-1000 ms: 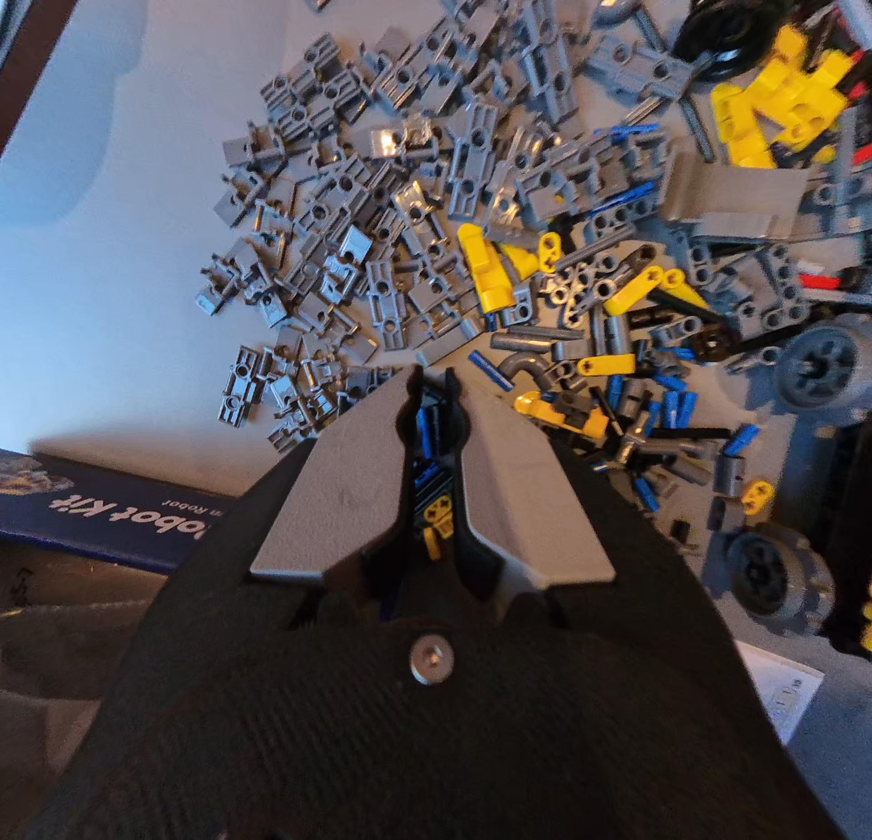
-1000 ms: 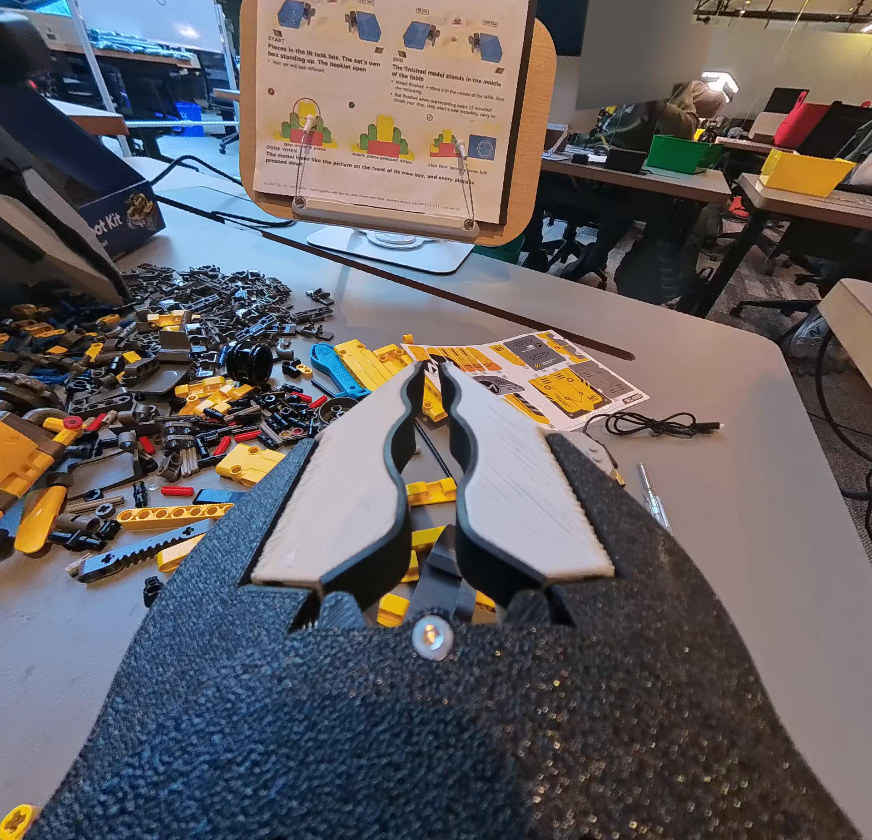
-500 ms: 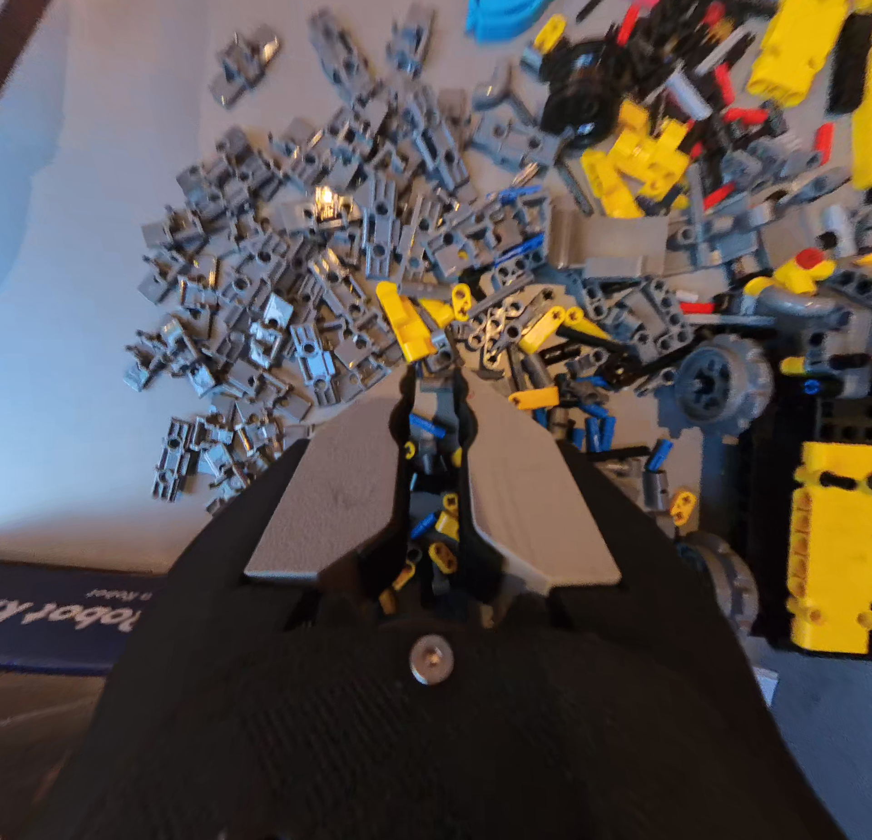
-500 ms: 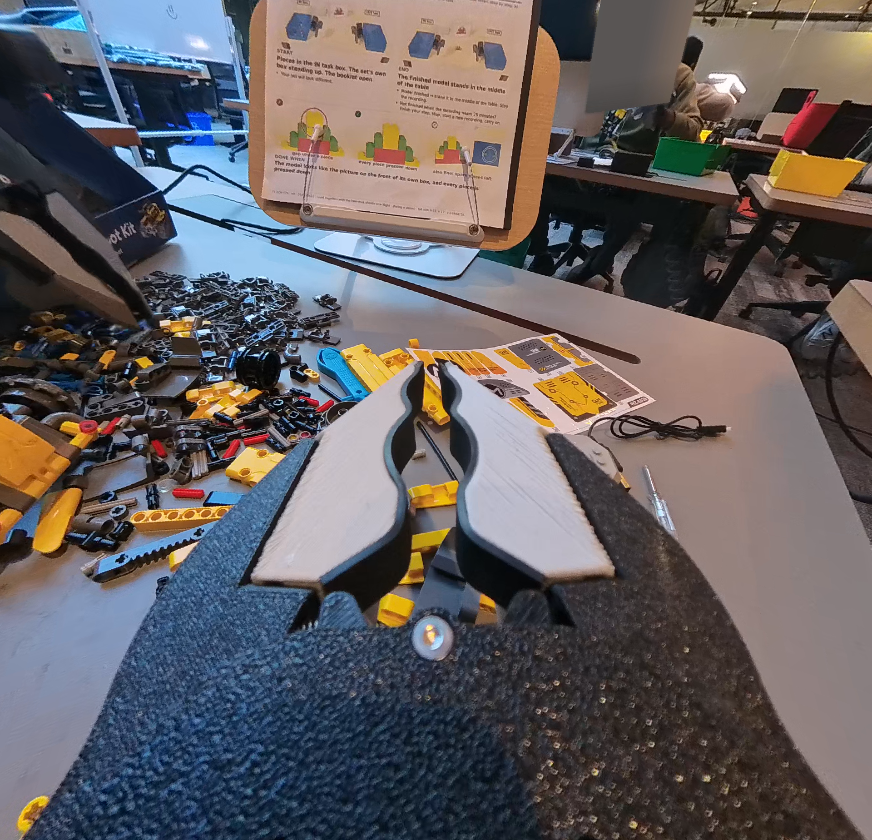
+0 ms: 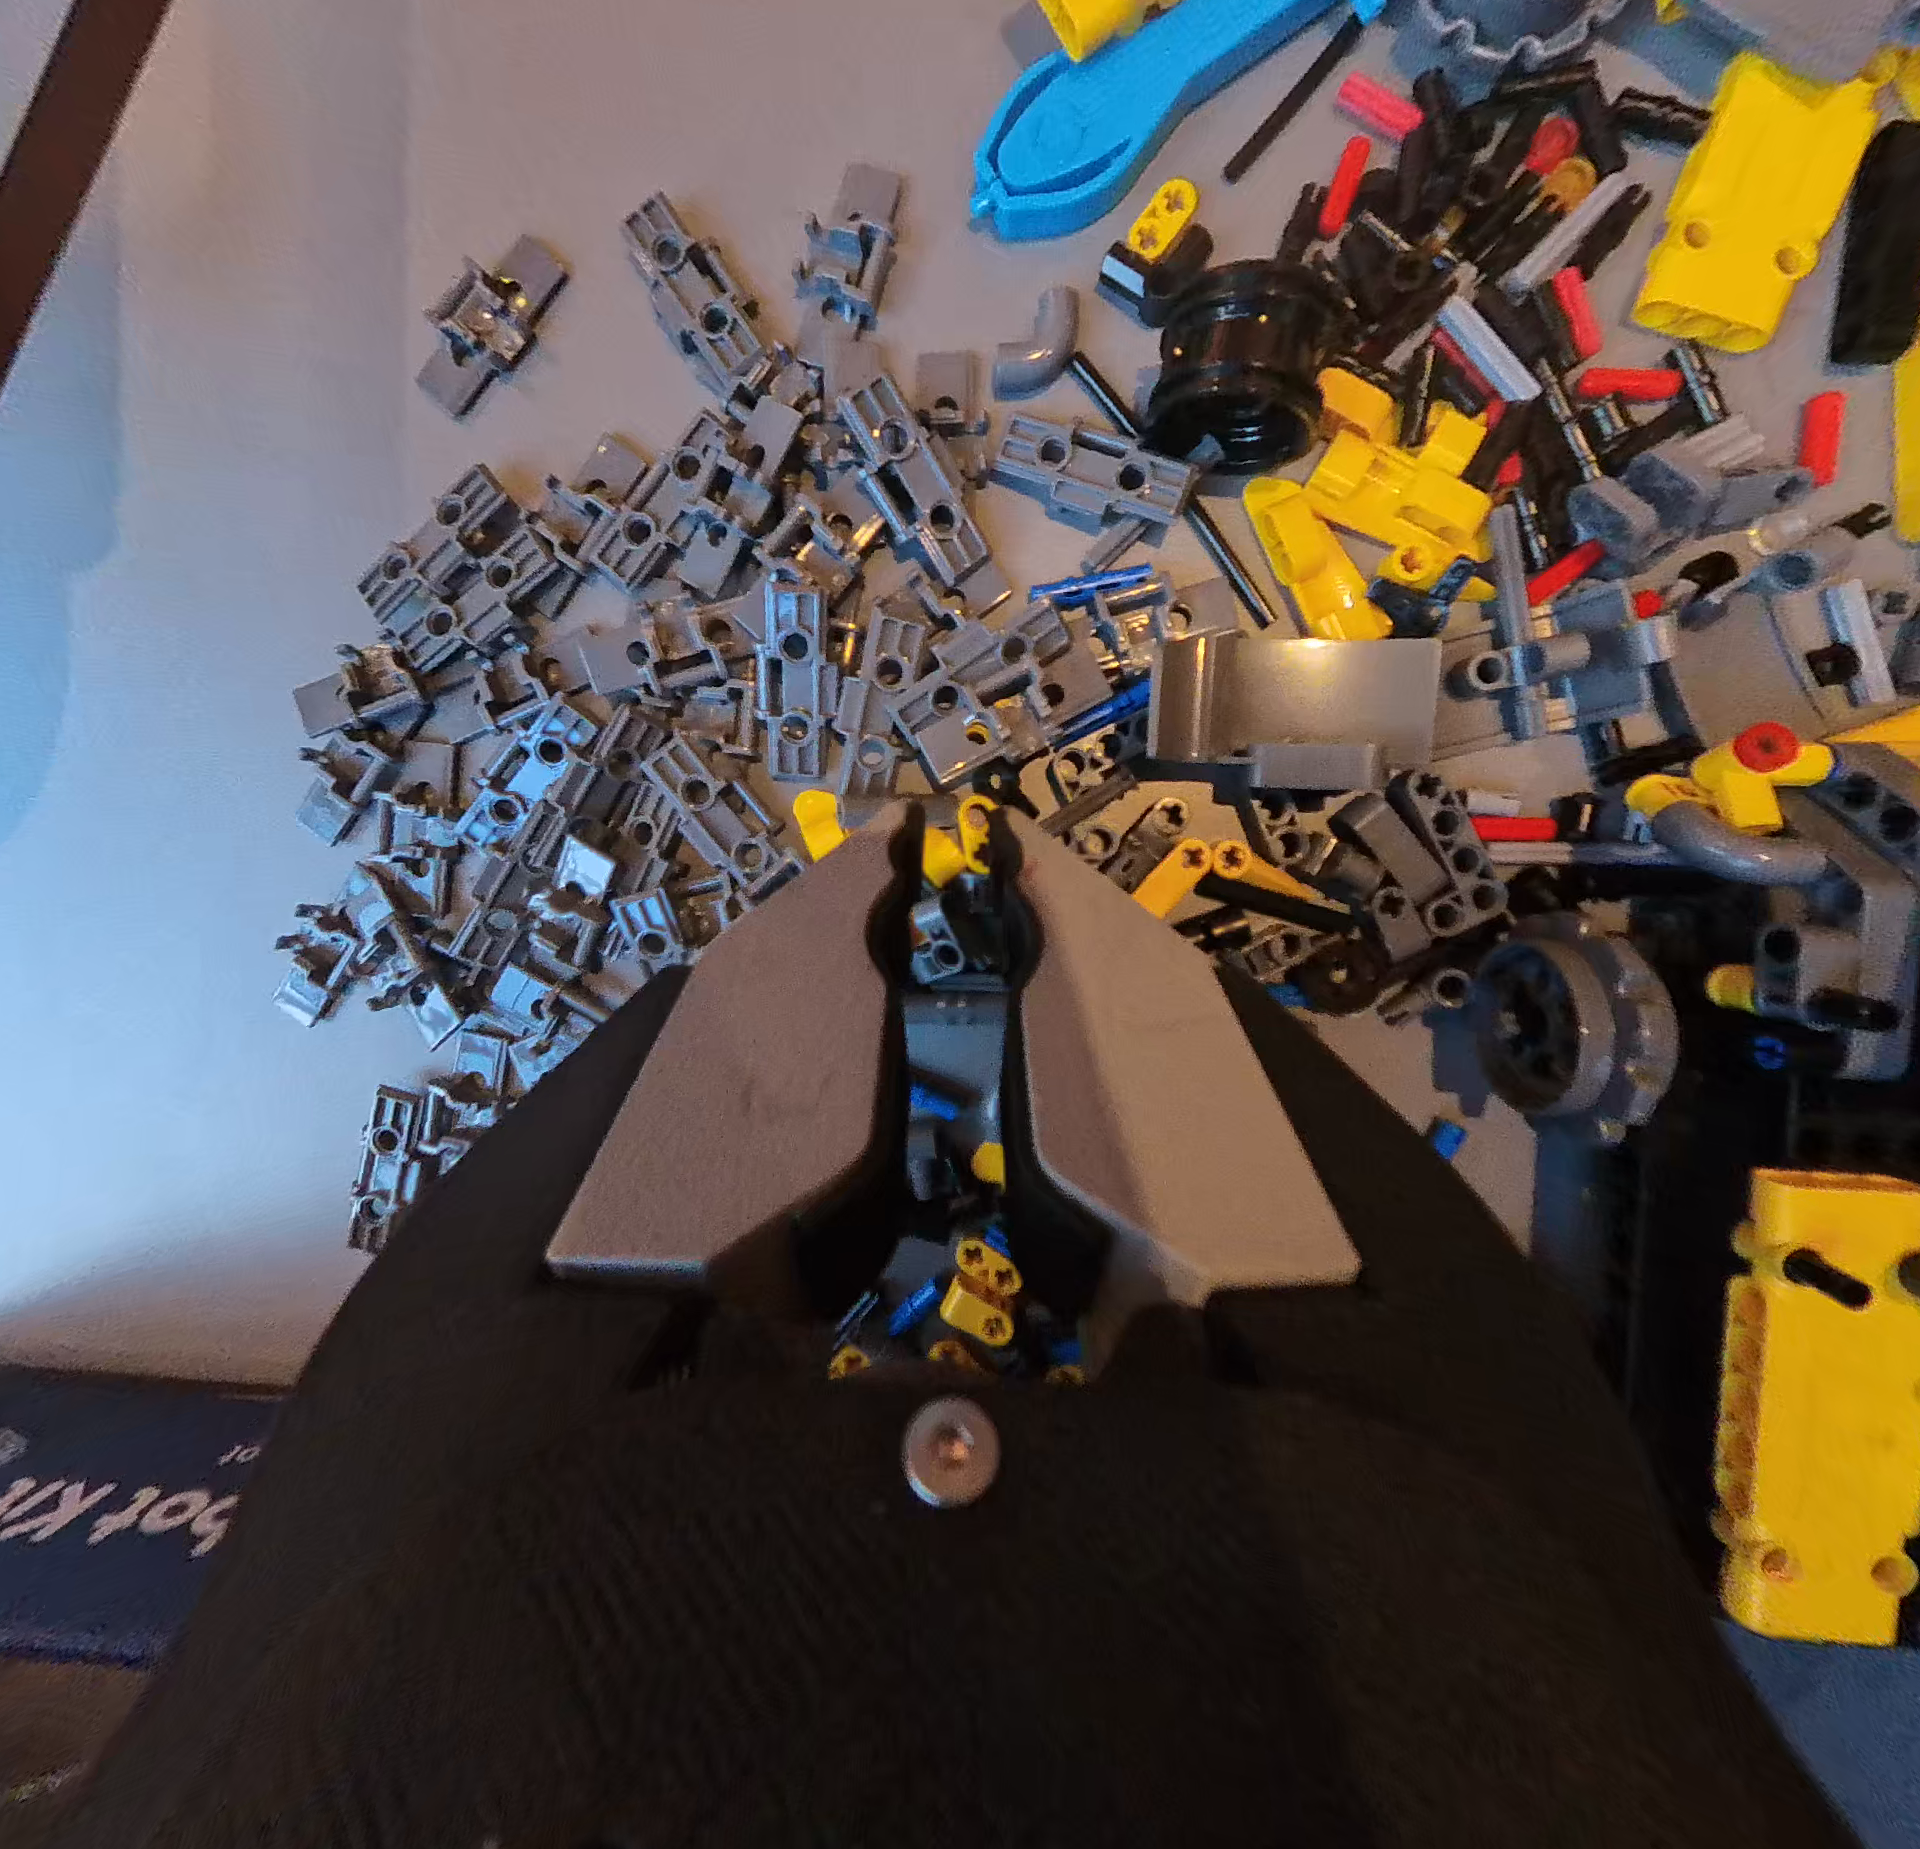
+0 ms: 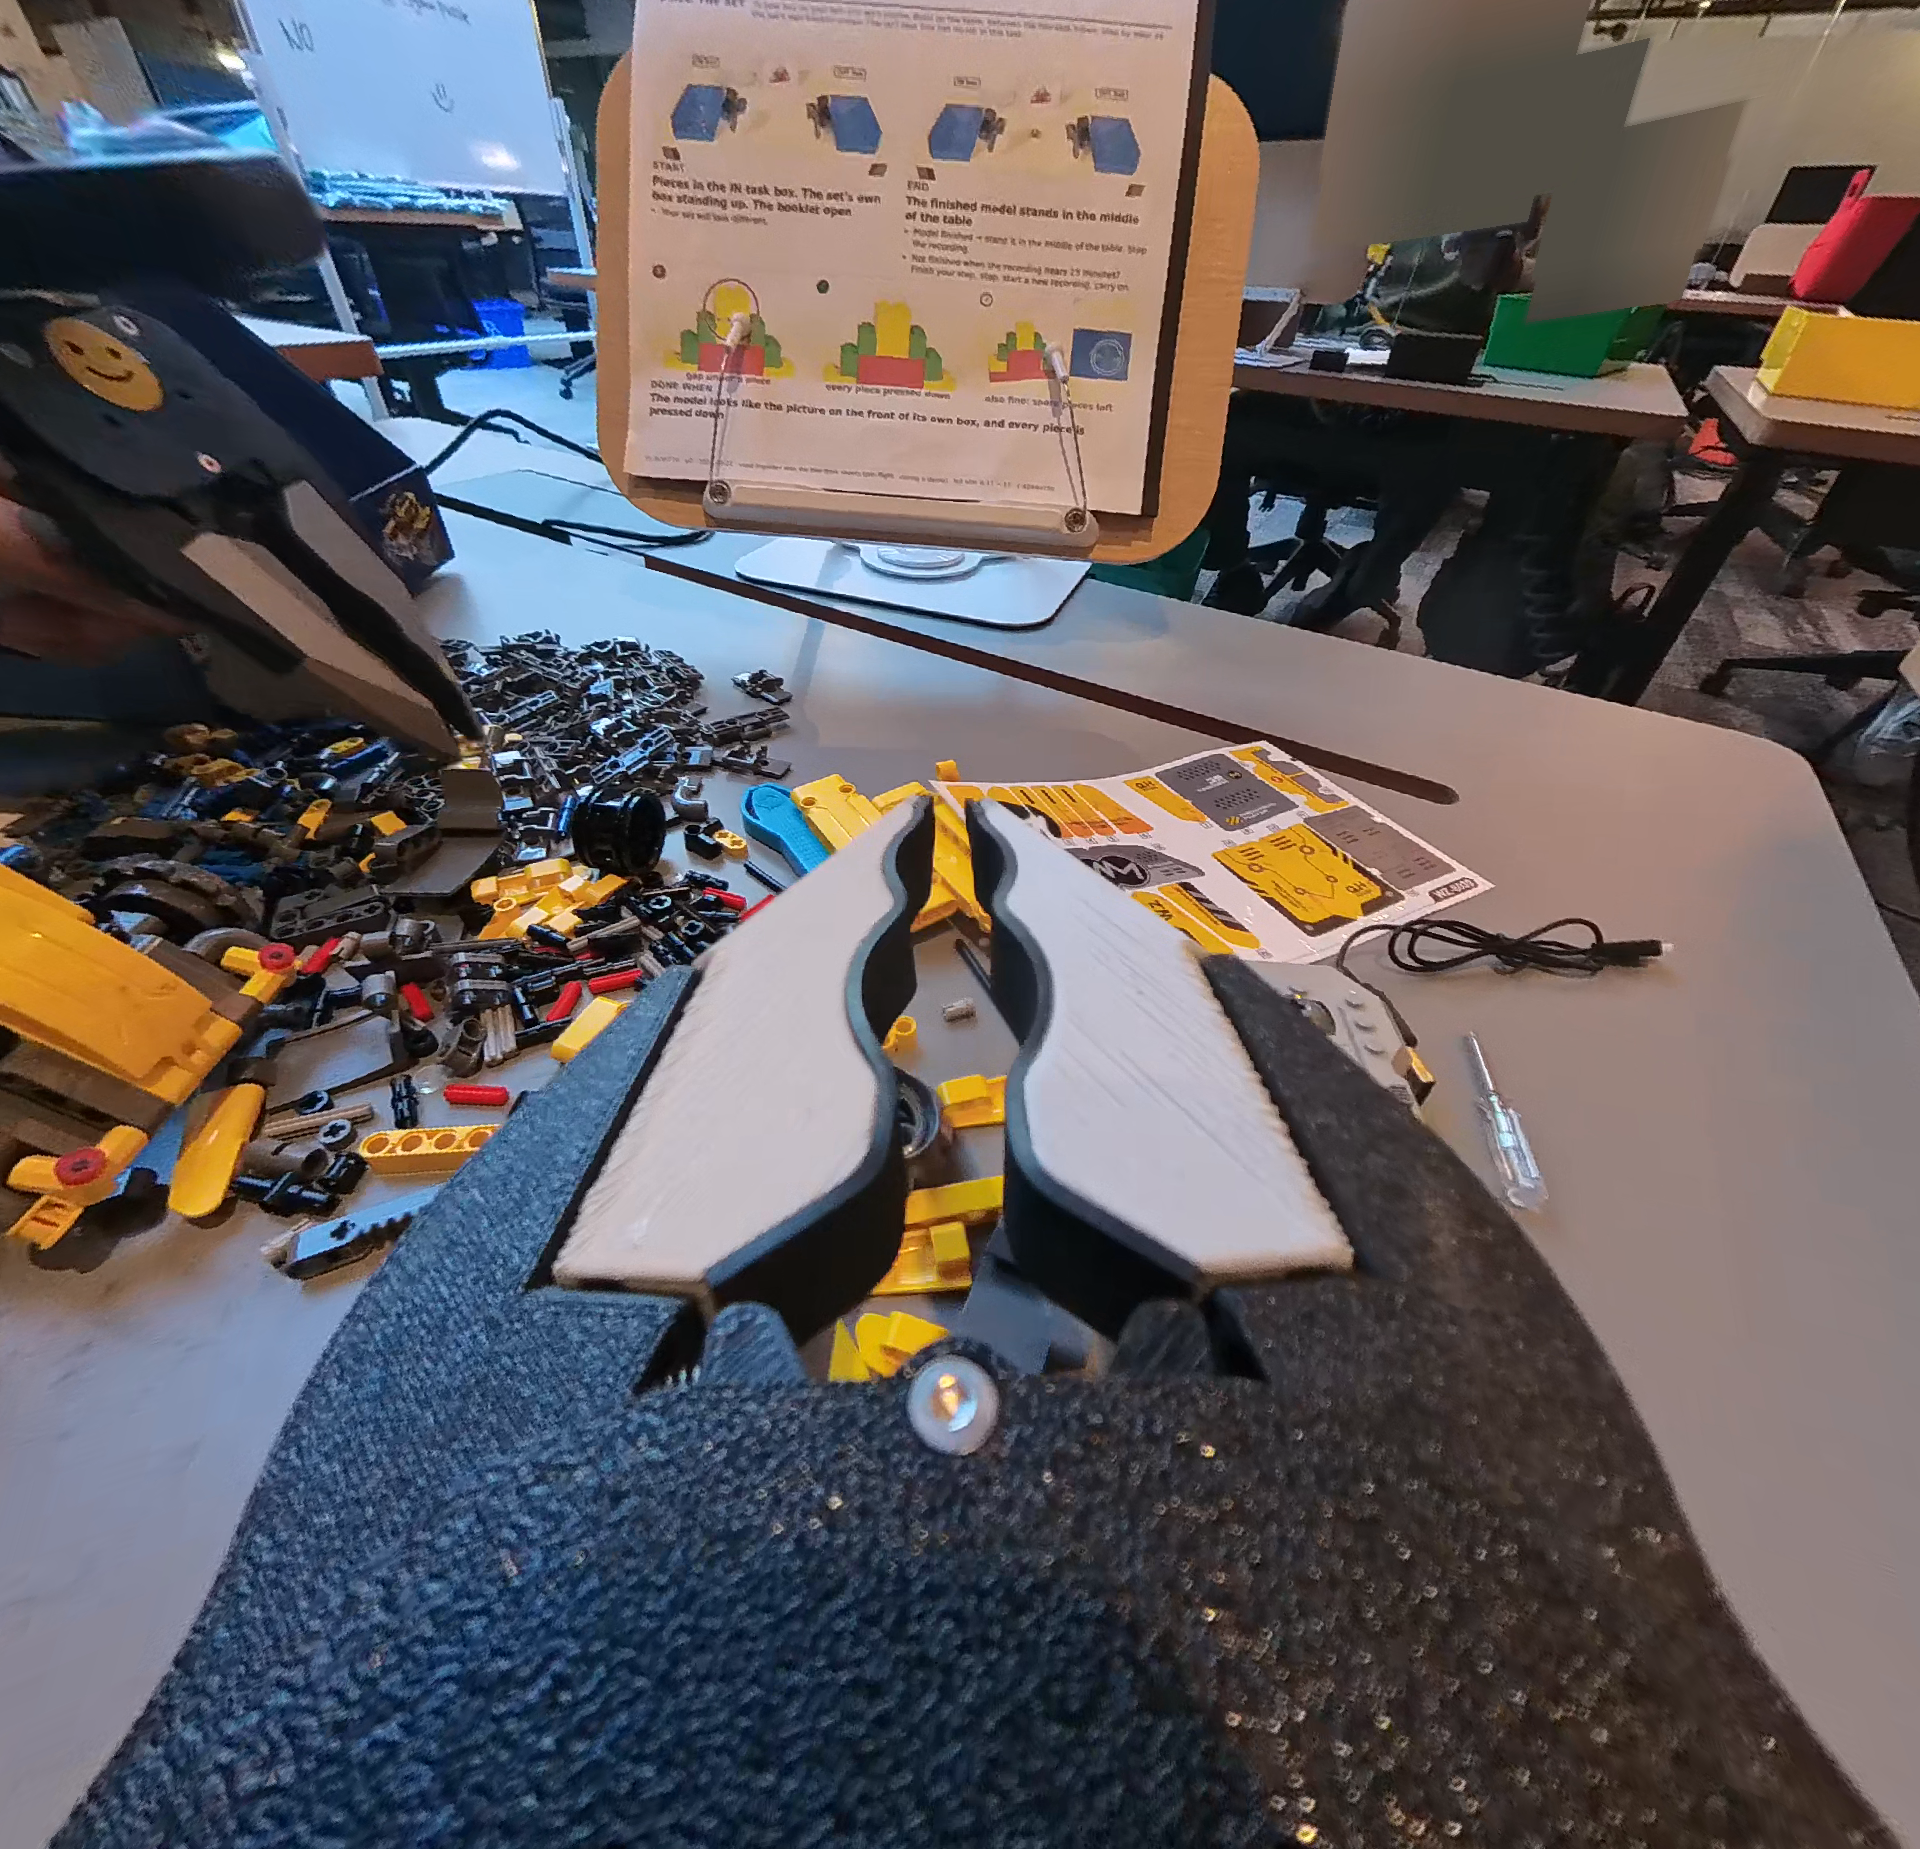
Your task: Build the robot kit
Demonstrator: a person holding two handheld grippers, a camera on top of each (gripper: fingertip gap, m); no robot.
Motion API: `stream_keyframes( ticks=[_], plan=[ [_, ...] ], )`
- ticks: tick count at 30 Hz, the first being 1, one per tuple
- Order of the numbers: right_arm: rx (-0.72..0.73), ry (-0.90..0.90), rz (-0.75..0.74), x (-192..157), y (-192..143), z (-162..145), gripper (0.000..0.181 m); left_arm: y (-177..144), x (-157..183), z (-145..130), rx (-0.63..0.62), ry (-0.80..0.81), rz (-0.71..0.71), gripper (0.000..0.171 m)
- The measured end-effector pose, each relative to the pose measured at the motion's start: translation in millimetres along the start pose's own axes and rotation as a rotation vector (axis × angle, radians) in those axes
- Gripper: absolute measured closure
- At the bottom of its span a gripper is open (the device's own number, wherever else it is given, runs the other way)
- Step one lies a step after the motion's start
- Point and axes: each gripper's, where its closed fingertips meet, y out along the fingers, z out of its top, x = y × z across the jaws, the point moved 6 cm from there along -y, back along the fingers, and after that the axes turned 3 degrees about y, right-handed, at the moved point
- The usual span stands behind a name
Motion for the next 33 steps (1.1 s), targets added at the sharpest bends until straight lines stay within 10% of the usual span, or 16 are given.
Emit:
stream_keyframes(
  ticks=[24,33],
  plan=[
    [0.083,0.047,0.044,-3.1,-15.9,18.0,0.175,5.6,8.1,-0.3,-0.125,0.04,-0.023,0.167],
    [0.002,0.097,0.286,-34.2,-8.5,11.8,0.171,-58.0,58.1,41.3,0.286,0.32,0.053,0.168]
  ],
)
